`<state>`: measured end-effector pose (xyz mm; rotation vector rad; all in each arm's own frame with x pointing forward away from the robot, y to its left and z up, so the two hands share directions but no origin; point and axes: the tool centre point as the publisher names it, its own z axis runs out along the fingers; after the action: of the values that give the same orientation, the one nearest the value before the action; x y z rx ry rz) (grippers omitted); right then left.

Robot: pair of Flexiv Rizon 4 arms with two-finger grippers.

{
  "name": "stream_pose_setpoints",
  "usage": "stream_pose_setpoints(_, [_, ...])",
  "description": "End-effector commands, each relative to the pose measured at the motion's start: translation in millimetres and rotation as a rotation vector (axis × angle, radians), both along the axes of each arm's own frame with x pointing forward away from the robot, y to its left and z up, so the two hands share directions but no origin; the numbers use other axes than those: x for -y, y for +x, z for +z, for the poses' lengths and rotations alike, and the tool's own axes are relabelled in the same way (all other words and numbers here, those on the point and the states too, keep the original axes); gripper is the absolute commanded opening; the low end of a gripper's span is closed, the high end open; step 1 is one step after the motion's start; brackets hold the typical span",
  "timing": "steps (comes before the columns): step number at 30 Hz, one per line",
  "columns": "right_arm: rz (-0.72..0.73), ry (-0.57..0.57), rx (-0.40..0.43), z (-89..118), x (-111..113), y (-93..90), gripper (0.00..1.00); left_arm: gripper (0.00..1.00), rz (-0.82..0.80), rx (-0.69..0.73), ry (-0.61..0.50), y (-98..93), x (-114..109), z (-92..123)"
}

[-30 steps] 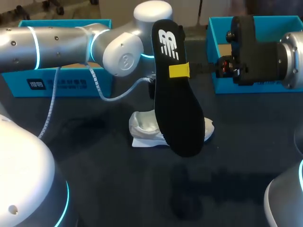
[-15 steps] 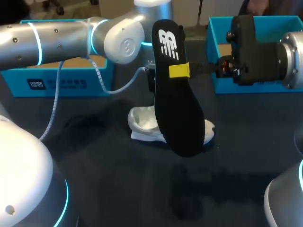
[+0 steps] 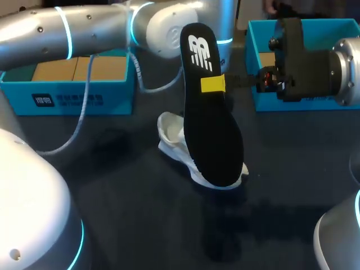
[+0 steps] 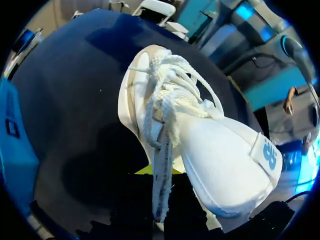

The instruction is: Take the shoe out of the shoebox, open the shoe tongue, remove and reinsert the insole, then place the shoe into the shoebox

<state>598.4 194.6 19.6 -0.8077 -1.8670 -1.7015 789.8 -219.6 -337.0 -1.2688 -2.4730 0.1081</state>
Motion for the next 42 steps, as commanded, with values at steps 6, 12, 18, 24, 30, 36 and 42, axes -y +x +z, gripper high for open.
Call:
stream_pose_setpoints(6, [-0.001, -0.002, -0.001, -0.3, -3.5, 1.0, 0.00, 0.00, -0.497, 0.079, -0.066, -2.1, 1.7, 15.6])
stream_pose_setpoints(12, [-0.001, -0.002, -0.001, -0.3, -3.5, 1.0, 0.00, 0.00, -0.497, 0.079, -0.066, -2.1, 1.7, 15.6])
stream_pose_setpoints(18, [-0.001, -0.002, -0.001, -0.3, -3.5, 1.0, 0.00, 0.00, -0.518, 0.063, -0.047, -6.3, 2.1, 11.6])
stream_pose_setpoints(24, [-0.001, -0.002, -0.001, -0.3, -3.5, 1.0, 0.00, 0.00, -0.618, 0.054, -0.016, -5.8, 6.9, 10.4])
stream_pose_setpoints(30, [-0.001, -0.002, -0.001, -0.3, -3.5, 1.0, 0.00, 0.00, -0.667, 0.077, 0.049, 4.8, 15.5, 6.0])
stream_pose_setpoints(36, [-0.001, -0.002, -0.001, -0.3, -3.5, 1.0, 0.00, 0.00, -0.675, 0.066, 0.063, 10.4, 28.6, -1.5])
stream_pose_setpoints(42, [-0.001, -0.002, -0.001, -0.3, -3.5, 1.0, 0.00, 0.00, -0.707, 0.043, 0.117, 12.0, 37.1, -18.8])
